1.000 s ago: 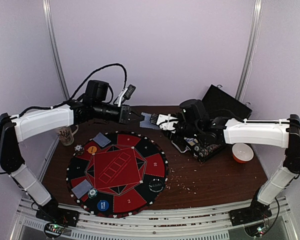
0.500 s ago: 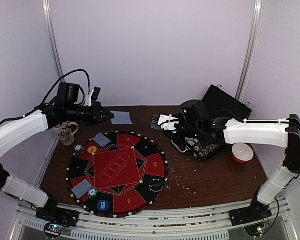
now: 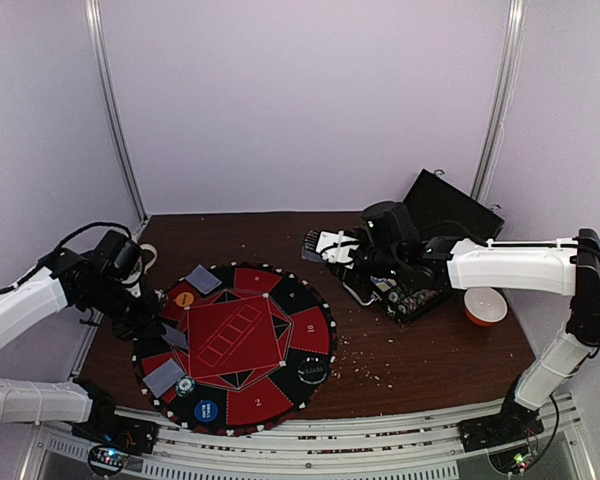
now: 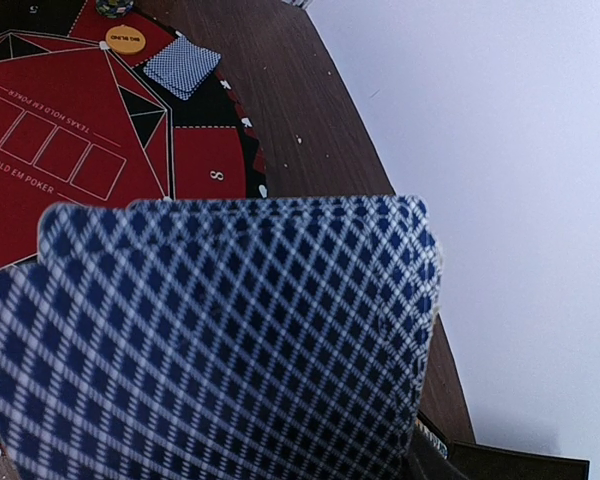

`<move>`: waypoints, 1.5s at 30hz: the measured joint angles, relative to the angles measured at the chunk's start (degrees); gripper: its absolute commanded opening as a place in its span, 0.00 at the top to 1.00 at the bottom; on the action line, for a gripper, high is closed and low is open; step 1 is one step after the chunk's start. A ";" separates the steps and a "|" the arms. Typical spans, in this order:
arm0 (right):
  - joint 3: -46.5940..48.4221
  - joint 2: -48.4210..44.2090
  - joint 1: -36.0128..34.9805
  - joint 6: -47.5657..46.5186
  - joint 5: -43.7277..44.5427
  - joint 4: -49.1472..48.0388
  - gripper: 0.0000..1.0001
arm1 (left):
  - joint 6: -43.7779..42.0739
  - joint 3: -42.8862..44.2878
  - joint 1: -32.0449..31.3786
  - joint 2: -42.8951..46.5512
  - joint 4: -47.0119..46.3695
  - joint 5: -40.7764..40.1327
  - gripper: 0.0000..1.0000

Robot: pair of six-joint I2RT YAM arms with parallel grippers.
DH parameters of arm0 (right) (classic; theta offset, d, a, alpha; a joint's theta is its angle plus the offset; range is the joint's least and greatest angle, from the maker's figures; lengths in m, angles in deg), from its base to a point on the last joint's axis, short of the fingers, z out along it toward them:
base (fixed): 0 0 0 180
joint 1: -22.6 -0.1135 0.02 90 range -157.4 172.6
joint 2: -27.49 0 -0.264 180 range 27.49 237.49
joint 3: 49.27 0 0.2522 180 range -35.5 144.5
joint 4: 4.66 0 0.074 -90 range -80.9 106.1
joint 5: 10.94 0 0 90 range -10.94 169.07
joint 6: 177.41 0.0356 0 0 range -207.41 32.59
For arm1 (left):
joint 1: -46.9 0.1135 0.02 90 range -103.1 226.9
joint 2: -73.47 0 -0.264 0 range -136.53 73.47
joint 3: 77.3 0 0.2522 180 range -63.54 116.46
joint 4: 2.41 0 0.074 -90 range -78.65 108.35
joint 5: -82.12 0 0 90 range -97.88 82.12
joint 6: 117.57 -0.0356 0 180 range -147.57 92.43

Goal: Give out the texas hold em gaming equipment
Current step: Distribute the poker card in the small blind area.

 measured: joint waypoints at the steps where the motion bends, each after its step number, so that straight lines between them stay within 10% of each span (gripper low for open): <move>1: 0.00 0.00 0.00 0.00 -0.07 0.00 0.56 | 0.59 -0.85 0.00 0.81 0.90 -0.55 1.00; 32: -0.09 0.00 0.00 -0.02 -0.35 0.04 0.56 | 6.78 -14.27 1.36 6.16 2.49 -3.21 1.00; 45: -0.09 0.00 0.00 -0.02 -0.35 0.04 0.56 | 9.16 -14.25 1.36 4.57 4.33 -4.57 0.82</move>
